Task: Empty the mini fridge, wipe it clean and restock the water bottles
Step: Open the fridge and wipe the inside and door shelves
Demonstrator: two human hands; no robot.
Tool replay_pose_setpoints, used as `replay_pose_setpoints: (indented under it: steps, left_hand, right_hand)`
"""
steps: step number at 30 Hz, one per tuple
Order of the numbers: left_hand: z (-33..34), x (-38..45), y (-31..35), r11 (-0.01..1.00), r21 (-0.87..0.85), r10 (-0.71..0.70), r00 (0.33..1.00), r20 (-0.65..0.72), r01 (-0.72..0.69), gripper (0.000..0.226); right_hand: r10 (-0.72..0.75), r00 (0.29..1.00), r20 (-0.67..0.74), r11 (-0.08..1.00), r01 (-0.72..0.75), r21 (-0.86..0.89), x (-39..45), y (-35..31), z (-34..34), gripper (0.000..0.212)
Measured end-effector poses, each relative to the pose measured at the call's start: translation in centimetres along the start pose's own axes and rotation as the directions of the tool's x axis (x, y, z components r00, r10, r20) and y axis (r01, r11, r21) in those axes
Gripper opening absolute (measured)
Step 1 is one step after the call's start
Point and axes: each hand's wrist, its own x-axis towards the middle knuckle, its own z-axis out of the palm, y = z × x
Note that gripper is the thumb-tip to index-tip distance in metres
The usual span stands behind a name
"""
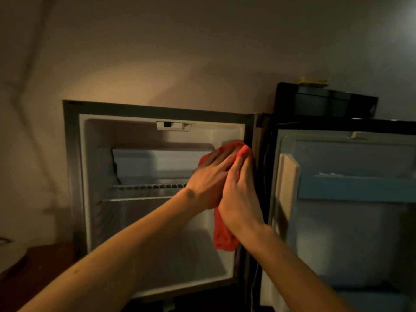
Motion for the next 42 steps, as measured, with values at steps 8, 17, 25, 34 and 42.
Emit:
replay_pose_setpoints:
  steps: [8,17,25,34,42]
  left_hand:
    - [3.6,-4.4,3.7,0.992,-0.125,-0.031,0.999,-0.018,0.029,0.085]
    - [10.0,-10.7,8.1,0.933,-0.307,-0.106,0.957,0.268,0.189,0.071]
    - [11.0,-14.0,11.2,0.887,-0.36,-0.116,0.895,0.431,0.289,0.078]
    - [10.0,-16.3,11.3,0.333,-0.801,-0.566,0.785,0.251,0.496,0.042]
    - [4.8,-14.3,7.8,0.097,-0.932,-0.619,0.754,0.219,0.35,0.05]
  right_hand:
    - [0.018,0.937,0.349,0.991,0.029,-0.13,-4.5,0.4,1.2,0.087]
    - [0.227,0.891,0.393,0.97,-0.168,-0.178,-10.4,-1.1,6.3,0.088]
    - [0.156,0.843,0.515,0.988,-0.135,-0.079,-15.0,1.3,7.3,0.107]
    - [0.021,0.91,0.415,0.948,-0.149,0.281,-16.5,3.0,7.6,0.084]
    - [-0.028,0.991,-0.131,0.963,0.062,0.262,-14.8,1.0,6.4,0.069]
